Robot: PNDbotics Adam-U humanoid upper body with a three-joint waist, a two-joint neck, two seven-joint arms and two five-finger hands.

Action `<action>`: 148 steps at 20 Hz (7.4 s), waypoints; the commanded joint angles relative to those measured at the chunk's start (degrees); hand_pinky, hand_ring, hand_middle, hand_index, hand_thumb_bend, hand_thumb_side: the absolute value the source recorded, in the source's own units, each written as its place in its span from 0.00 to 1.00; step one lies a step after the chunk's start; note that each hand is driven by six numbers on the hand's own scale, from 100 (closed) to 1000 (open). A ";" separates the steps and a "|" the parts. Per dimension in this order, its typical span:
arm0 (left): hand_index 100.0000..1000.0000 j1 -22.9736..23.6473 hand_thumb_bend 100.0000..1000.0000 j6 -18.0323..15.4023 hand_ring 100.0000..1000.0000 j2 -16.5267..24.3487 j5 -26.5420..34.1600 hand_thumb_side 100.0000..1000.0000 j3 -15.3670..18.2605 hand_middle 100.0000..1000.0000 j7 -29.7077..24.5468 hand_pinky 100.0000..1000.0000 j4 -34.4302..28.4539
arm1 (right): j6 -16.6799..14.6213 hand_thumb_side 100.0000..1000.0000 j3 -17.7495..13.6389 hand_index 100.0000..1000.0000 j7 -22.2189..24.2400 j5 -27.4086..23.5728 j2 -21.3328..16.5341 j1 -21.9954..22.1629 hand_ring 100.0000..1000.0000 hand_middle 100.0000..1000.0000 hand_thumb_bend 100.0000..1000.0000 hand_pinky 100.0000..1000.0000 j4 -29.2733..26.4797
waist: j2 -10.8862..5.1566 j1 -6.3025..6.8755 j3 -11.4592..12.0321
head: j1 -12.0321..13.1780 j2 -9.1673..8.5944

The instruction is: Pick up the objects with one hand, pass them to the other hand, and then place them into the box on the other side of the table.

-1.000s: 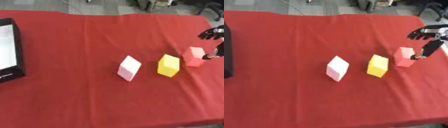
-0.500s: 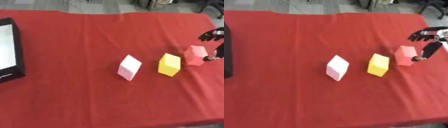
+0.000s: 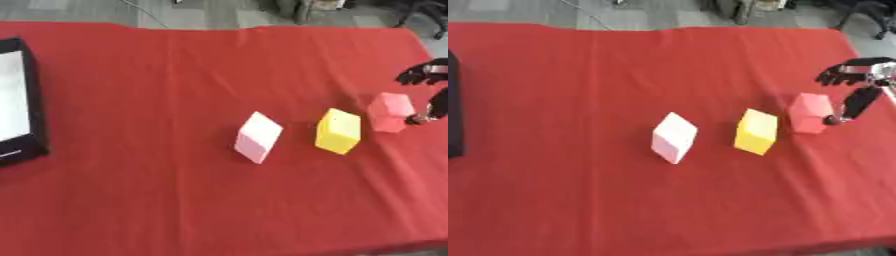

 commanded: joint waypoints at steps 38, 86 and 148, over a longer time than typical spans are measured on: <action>0.80 -0.52 0.23 0.13 0.61 0.67 0.54 0.81 0.19 0.80 -0.36 0.80 -1.09 | -0.73 0.00 1.21 0.67 -2.92 0.96 1.18 -3.63 0.83 0.60 0.32 0.90 6.53 | -0.29 0.48 0.83 | -1.11 -0.77; 0.78 -5.34 0.22 3.30 0.57 7.75 -1.35 0.75 -2.91 0.78 -3.37 0.77 -4.18 | 14.03 0.00 9.10 0.51 -29.49 -23.07 9.61 -5.55 0.50 0.45 0.00 0.77 -28.36 | -0.70 1.47 2.49 | 1.38 -1.88; 0.83 -45.20 0.22 33.37 0.79 9.41 -34.87 0.51 -33.86 0.82 -57.65 0.87 -4.90 | 9.60 0.04 26.60 0.49 -57.19 -3.63 49.97 -12.67 0.44 0.44 0.00 0.77 -21.10 | -4.73 3.88 4.53 | 4.15 3.42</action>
